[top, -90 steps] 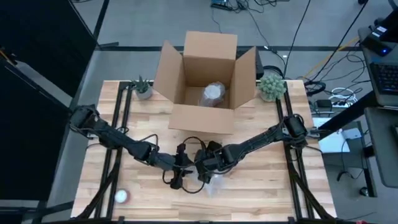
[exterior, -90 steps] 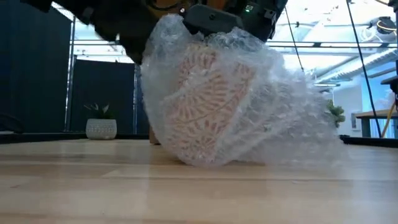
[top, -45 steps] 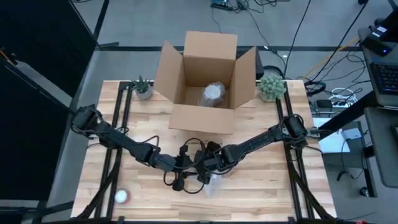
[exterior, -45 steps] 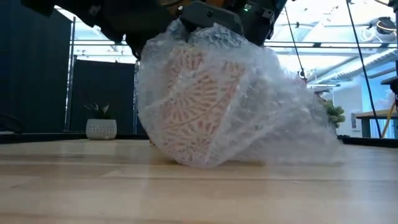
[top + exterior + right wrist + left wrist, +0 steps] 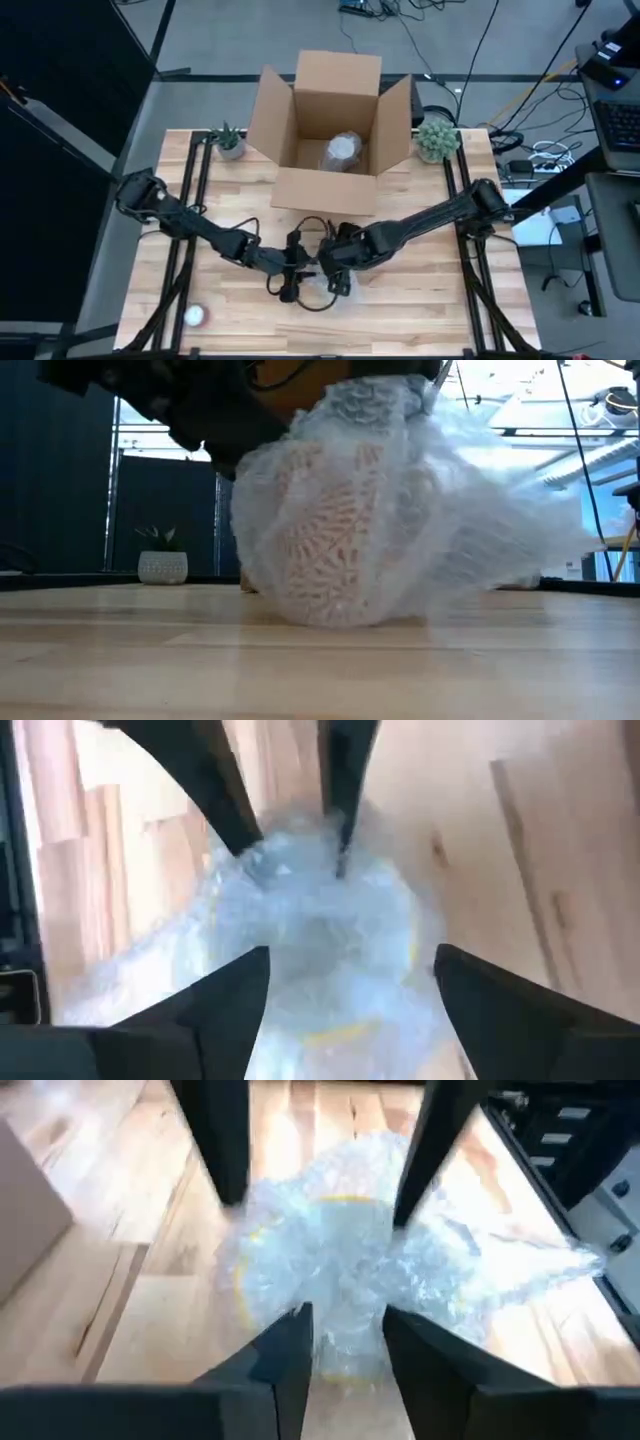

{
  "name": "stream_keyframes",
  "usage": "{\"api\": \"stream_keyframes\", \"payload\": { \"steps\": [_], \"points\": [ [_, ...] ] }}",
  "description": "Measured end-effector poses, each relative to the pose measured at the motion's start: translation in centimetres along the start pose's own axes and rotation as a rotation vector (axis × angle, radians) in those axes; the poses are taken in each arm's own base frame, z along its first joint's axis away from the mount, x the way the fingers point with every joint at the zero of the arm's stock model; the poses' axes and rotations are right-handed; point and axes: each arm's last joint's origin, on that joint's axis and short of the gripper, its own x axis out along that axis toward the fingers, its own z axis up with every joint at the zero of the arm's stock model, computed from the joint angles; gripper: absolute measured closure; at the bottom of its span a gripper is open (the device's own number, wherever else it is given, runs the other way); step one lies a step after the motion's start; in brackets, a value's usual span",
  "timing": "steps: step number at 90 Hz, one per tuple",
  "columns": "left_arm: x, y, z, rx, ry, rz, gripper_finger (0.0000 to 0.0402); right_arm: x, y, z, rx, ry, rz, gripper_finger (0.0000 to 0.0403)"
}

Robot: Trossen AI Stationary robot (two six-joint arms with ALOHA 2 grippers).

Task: Wrap mug
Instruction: Wrap the orange cup with the bubble wrap

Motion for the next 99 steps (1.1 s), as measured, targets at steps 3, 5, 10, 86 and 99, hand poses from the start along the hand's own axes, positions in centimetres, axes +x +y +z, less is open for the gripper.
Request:
{"api": "stream_keyframes", "payload": {
  "steps": [3, 5, 10, 86, 99],
  "points": [
    [0.0, 0.0, 0.0, -0.001, -0.003, -0.002, 0.0282, 0.0, 0.0, -0.1, -0.002, 0.004, -0.003, 0.0133],
    [0.0, 0.0, 0.0, -0.001, -0.002, -0.003, 0.0282, -0.1, 0.0, -0.1, -0.001, 0.000, -0.002, 0.0133],
    [0.0, 0.0, 0.0, -0.005, -0.004, -0.004, 0.0282, -0.9, 0.0, 0.2, 0.006, -0.038, 0.018, 0.0133],
    [-0.2, -1.1, 1.3, -0.005, -0.024, -0.065, 0.0282, 8.5, 0.9, -1.5, 0.101, 0.080, -0.167, 0.0133],
    [0.4, -0.9, 1.0, 0.009, -0.011, -0.046, 0.0282, 7.5, 1.1, -1.0, 0.048, 0.028, -0.140, 0.0133]
  ]
}}
